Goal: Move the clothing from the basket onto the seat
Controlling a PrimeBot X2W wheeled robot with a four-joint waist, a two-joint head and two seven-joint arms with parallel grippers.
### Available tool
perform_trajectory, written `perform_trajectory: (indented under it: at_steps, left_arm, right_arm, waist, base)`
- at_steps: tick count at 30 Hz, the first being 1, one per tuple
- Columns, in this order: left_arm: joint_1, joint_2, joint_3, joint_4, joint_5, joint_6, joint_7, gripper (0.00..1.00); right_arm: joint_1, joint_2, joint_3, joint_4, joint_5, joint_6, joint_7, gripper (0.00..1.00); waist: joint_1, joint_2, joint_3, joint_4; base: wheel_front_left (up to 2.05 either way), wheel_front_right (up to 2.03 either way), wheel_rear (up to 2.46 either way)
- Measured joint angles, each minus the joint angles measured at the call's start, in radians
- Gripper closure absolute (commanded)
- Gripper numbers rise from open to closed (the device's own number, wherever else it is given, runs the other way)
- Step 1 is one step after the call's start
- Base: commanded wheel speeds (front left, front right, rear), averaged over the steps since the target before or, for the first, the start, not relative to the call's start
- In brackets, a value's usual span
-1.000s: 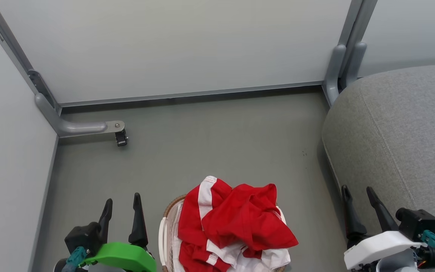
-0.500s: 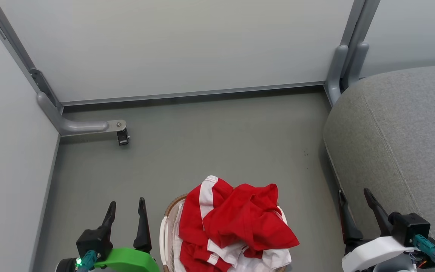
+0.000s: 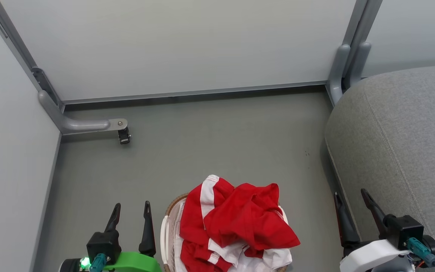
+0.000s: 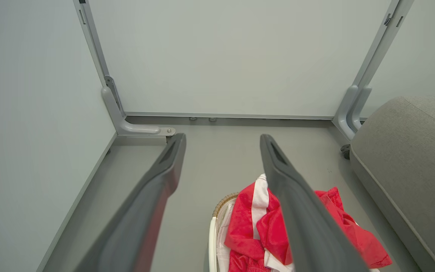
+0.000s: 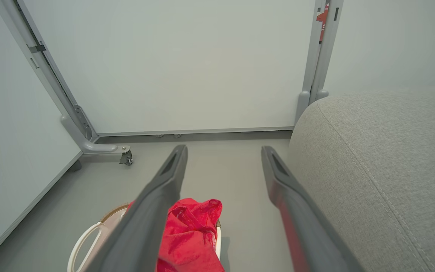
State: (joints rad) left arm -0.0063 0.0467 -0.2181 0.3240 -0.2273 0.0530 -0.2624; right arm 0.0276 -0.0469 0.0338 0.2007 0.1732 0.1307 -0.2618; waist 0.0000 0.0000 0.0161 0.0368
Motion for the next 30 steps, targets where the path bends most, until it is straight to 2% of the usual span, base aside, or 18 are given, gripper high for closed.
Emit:
perform_trajectory:
  at_steps: [20,26,30]
  left_arm:
    - [-0.005,0.0,-0.008,0.011,0.005,-0.001,-0.002,0.0]
    - [-0.079,0.001,-0.034,0.008,0.045,-0.044,-0.002,0.0]
    - [-0.161,0.001,-0.091,0.027,0.061,-0.07,-0.002,0.0]
  right_arm:
    - [-0.003,0.0,-0.002,-0.005,0.0,0.0,0.0,0.0]
    - [-0.041,0.0,-0.016,-0.023,-0.009,0.0,0.0,0.0]
    - [-0.087,0.0,-0.023,-0.038,-0.023,0.0,-0.002,0.0]
  waist:
    - [0.0,0.0,0.024,-0.001]
    - [0.0,0.0,0.073,-0.005]
    - [0.0,0.0,0.126,-0.01]
  base:
    - [0.0,0.0,0.0]
    - [0.0,0.0,0.0]
    - [0.0,0.0,0.0]
